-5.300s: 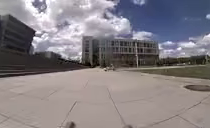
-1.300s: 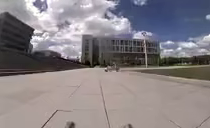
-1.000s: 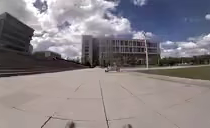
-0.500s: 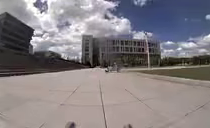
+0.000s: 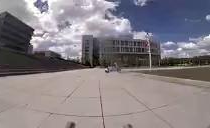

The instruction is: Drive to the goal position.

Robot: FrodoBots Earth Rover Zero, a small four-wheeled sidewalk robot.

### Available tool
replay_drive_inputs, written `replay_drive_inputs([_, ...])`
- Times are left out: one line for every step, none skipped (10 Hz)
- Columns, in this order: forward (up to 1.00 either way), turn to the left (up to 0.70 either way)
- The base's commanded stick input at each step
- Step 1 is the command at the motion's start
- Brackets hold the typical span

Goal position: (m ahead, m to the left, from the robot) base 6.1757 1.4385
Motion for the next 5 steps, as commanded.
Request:
replay_drive_inputs([0.7, 0.0])
replay_drive_inputs([0.7, 0.0])
replay_drive_inputs([0.7, 0.0])
replay_drive_inputs([0.7, 0.0])
replay_drive_inputs([0.7, 0.0])
